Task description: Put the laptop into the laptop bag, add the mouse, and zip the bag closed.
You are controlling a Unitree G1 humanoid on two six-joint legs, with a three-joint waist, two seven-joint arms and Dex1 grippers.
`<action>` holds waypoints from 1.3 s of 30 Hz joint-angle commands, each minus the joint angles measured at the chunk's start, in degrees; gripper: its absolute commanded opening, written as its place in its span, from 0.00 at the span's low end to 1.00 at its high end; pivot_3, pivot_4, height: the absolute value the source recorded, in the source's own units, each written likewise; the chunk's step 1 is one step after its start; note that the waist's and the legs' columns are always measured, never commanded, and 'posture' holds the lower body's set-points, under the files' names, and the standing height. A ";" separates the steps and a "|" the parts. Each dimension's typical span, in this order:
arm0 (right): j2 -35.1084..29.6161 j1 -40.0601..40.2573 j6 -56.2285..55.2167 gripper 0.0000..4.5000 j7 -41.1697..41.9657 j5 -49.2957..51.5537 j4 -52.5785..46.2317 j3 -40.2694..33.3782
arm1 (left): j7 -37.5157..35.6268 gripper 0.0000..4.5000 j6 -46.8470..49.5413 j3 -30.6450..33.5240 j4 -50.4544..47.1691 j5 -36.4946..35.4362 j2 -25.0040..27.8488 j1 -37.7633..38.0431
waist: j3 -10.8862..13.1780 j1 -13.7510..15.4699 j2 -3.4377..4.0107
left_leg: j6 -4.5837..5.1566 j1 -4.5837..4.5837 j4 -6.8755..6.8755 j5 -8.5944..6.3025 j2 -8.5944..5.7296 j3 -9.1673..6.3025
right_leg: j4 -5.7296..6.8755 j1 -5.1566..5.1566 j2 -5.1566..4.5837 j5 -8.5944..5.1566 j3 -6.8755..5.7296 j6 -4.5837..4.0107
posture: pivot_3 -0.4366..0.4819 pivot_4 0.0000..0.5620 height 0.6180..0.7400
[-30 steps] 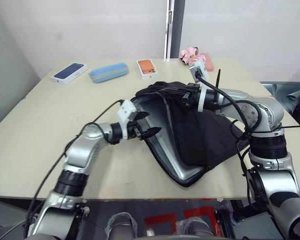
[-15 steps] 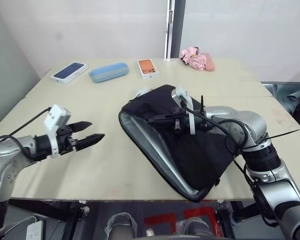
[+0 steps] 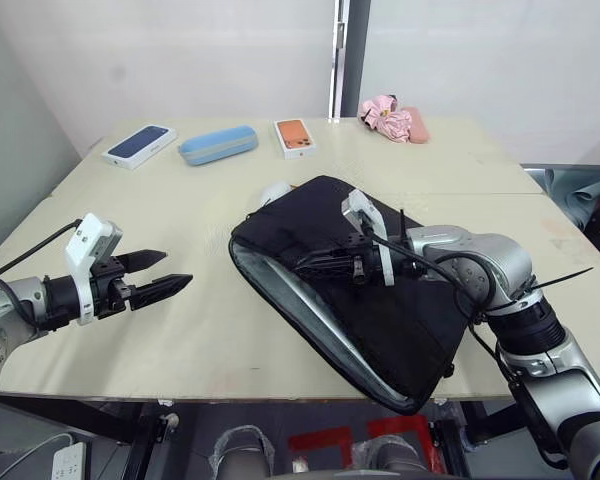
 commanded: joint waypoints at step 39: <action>-51.83 28.45 -28.55 0.98 33.29 -15.67 19.78 -29.15 | -20.67 1.00 -15.42 -9.83 40.40 11.77 18.21 -19.58 | -0.08 0.34 -0.12 | 0.28 0.17 0.47 -0.03 -0.02 0.06 | 0.21 0.23 -0.12 0.00 0.08 -0.04 | 0.48 0.27 1.00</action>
